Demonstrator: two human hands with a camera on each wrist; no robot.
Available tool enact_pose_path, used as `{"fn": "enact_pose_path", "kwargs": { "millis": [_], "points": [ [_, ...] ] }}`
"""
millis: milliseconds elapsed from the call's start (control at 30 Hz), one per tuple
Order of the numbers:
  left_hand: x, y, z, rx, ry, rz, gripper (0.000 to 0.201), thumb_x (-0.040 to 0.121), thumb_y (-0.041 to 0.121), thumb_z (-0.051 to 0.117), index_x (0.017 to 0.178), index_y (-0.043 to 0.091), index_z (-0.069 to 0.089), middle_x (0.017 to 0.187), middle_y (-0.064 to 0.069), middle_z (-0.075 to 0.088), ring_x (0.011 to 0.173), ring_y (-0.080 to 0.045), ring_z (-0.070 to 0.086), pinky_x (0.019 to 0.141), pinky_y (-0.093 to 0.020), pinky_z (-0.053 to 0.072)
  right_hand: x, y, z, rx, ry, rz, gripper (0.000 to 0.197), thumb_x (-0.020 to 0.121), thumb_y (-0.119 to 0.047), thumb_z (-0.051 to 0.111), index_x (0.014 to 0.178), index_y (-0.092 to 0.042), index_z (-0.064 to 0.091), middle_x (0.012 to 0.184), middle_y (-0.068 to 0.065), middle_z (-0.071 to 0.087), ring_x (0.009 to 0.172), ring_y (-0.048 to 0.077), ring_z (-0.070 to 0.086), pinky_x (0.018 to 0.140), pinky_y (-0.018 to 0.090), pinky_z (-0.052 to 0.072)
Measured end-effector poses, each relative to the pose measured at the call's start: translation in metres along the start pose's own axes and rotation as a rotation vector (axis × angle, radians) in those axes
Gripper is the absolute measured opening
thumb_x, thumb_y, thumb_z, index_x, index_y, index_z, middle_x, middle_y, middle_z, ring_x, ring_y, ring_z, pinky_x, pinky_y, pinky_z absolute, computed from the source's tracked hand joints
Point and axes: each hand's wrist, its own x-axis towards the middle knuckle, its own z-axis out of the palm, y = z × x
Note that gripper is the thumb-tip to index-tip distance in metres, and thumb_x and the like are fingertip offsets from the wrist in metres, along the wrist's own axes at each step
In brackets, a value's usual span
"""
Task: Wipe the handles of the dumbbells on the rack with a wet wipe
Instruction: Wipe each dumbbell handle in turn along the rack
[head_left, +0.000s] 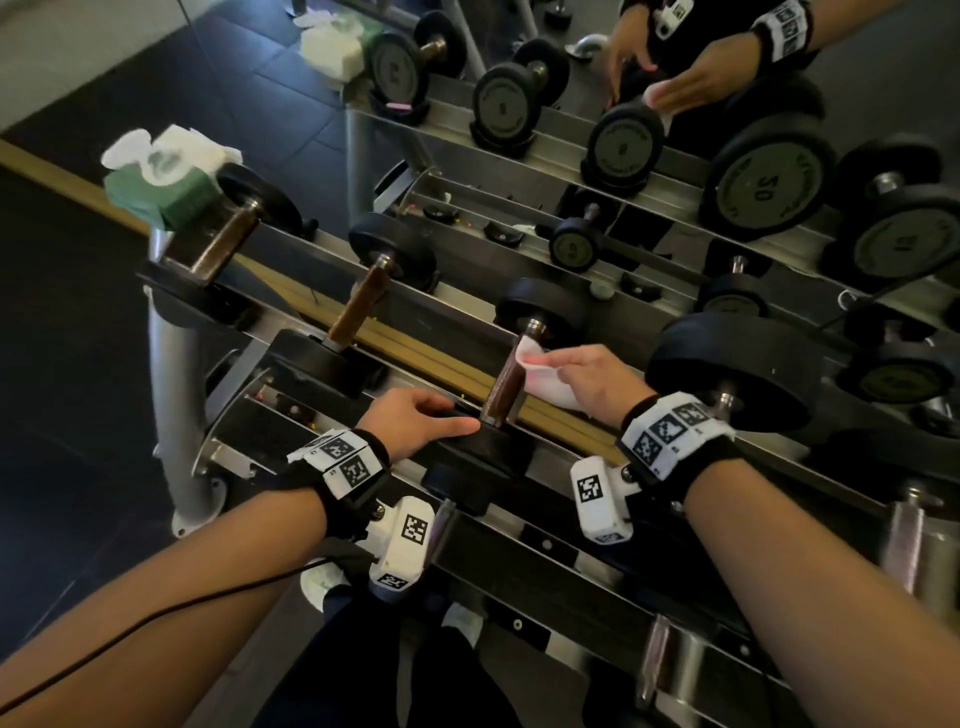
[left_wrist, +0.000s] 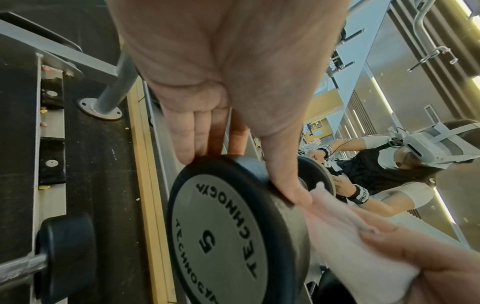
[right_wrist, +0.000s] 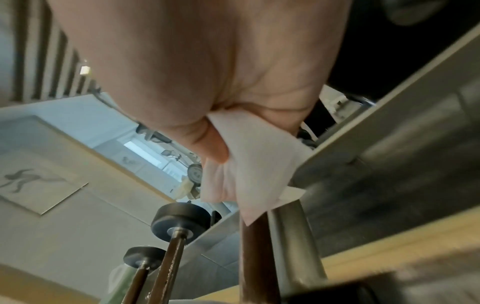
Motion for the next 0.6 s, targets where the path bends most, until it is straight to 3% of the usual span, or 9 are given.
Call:
{"fn": "enact_pose_path", "kwargs": {
  "millis": [100, 167, 233, 300, 400, 533, 600],
  "points": [
    [-0.001, 0.0, 0.001, 0.006, 0.02, -0.004, 0.031, 0.068, 0.059, 0.08, 0.09, 0.046, 0.062, 0.095, 0.018, 0.067, 0.09, 0.004, 0.061, 0.069, -0.015, 0.042, 0.013, -0.013, -0.007, -0.091, 0.026, -0.045, 0.026, 0.098, -0.025, 0.057, 0.12, -0.028, 0.07, 0.12, 0.0, 0.066, 0.114, 0.017, 0.059, 0.105, 0.029, 0.038],
    [-0.001, 0.0, 0.002, -0.001, 0.027, -0.007, 0.034, 0.068, 0.06, 0.08, 0.092, 0.046, 0.061, 0.095, 0.019, 0.064, 0.089, 0.005, 0.059, 0.067, -0.014, 0.04, 0.024, -0.015, -0.008, -0.216, 0.051, -0.055, 0.026, 0.099, -0.03, 0.056, 0.121, -0.031, 0.069, 0.125, 0.001, 0.064, 0.119, 0.02, 0.057, 0.107, 0.029, 0.037],
    [-0.001, -0.001, 0.003, -0.003, 0.042, -0.007, 0.038, 0.067, 0.06, 0.08, 0.096, 0.045, 0.061, 0.094, 0.022, 0.061, 0.088, 0.006, 0.056, 0.066, -0.012, 0.037, 0.033, -0.015, -0.004, -0.414, 0.041, -0.091, 0.033, 0.102, -0.023, 0.049, 0.131, -0.028, 0.063, 0.133, 0.006, 0.06, 0.124, 0.025, 0.054, 0.101, 0.028, 0.037],
    [-0.001, -0.003, 0.004, -0.015, 0.054, 0.001, 0.045, 0.068, 0.06, 0.079, 0.106, 0.041, 0.063, 0.094, 0.022, 0.06, 0.091, 0.006, 0.056, 0.066, -0.013, 0.037, 0.039, -0.01, 0.004, -0.598, -0.026, -0.173, 0.046, 0.101, -0.008, 0.039, 0.145, -0.019, 0.047, 0.148, 0.009, 0.047, 0.137, 0.03, 0.042, 0.11, 0.034, 0.031],
    [-0.002, -0.004, 0.006, -0.008, 0.071, 0.008, 0.056, 0.068, 0.062, 0.077, 0.116, 0.035, 0.064, 0.095, 0.022, 0.059, 0.088, 0.006, 0.055, 0.066, -0.014, 0.038, 0.044, 0.004, 0.019, -0.704, -0.119, -0.28, 0.055, 0.1, -0.002, 0.036, 0.154, -0.008, 0.025, 0.161, 0.011, 0.022, 0.15, 0.029, 0.018, 0.12, 0.034, 0.013],
    [-0.002, -0.005, 0.006, 0.002, 0.074, 0.022, 0.061, 0.069, 0.063, 0.076, 0.119, 0.032, 0.064, 0.097, 0.022, 0.057, 0.088, 0.007, 0.054, 0.068, -0.015, 0.039, 0.048, 0.014, 0.019, -0.829, -0.191, -0.379, 0.06, 0.096, -0.003, 0.044, 0.149, -0.012, 0.017, 0.151, 0.009, 0.025, 0.147, 0.026, 0.017, 0.12, 0.039, 0.023],
    [-0.002, -0.006, 0.006, -0.006, 0.078, 0.017, 0.063, 0.068, 0.063, 0.076, 0.12, 0.031, 0.064, 0.1, 0.02, 0.059, 0.091, 0.005, 0.054, 0.07, -0.016, 0.04, 0.048, 0.012, 0.014, -0.855, -0.25, -0.368, 0.062, 0.097, -0.003, 0.043, 0.151, -0.013, 0.013, 0.155, 0.008, 0.021, 0.149, 0.026, 0.01, 0.122, 0.043, 0.02]
  ]
}}
